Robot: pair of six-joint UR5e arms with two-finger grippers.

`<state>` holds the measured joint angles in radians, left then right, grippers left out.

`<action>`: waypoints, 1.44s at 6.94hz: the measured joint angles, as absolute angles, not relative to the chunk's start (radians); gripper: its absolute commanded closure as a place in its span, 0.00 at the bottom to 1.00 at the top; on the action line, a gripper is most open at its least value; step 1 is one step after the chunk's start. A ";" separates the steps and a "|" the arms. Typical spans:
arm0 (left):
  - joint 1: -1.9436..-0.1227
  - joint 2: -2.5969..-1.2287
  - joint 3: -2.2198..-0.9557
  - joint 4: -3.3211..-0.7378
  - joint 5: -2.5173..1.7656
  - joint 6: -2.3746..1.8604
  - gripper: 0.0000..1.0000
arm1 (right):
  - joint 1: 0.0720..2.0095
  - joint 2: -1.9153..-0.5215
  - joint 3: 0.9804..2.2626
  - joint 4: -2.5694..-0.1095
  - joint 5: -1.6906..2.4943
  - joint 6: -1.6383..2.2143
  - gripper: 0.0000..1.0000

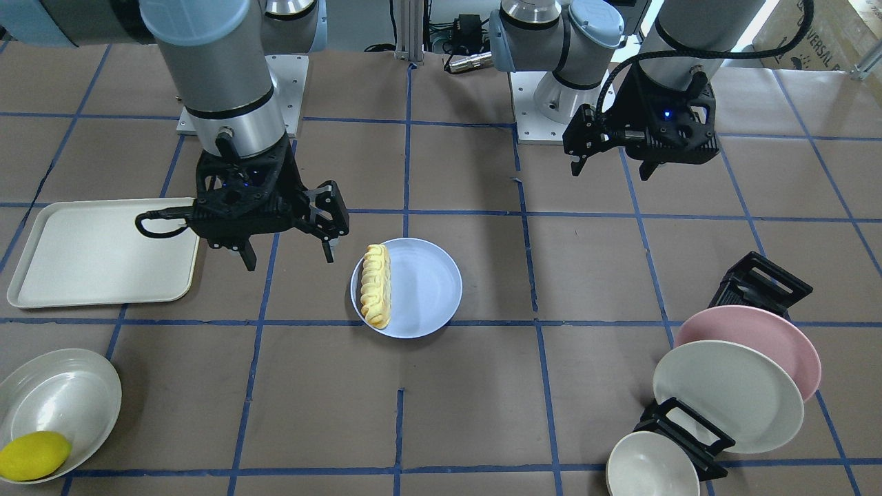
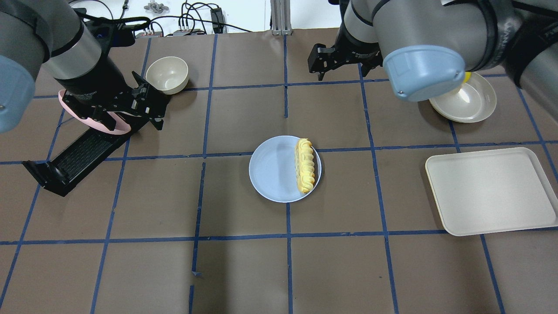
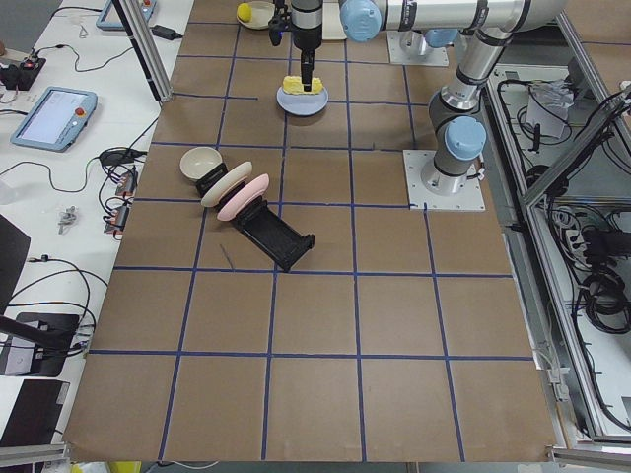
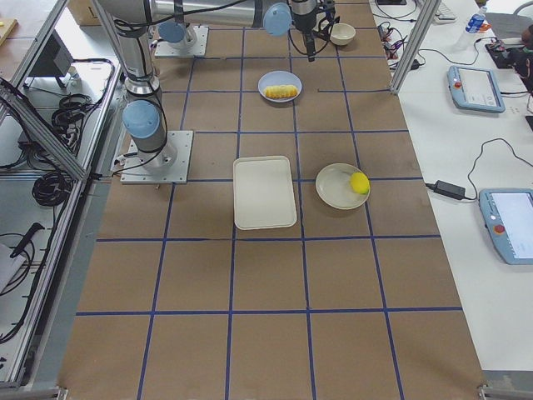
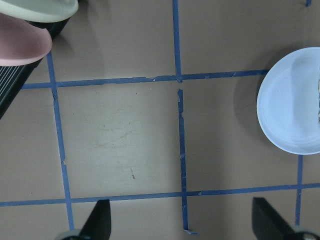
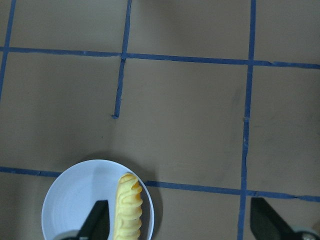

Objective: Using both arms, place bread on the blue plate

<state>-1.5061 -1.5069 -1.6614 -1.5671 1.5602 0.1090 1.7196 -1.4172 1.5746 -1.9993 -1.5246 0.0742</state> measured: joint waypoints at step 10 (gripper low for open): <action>-1.506 -1.505 -1.661 -1.572 1.562 0.109 0.00 | 1.644 -1.618 1.559 -1.507 -1.526 0.035 0.00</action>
<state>-1.5061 -1.5048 -1.6613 -1.5723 1.5615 0.1089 1.6444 -1.6183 1.5593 -1.5069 -1.5263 0.0349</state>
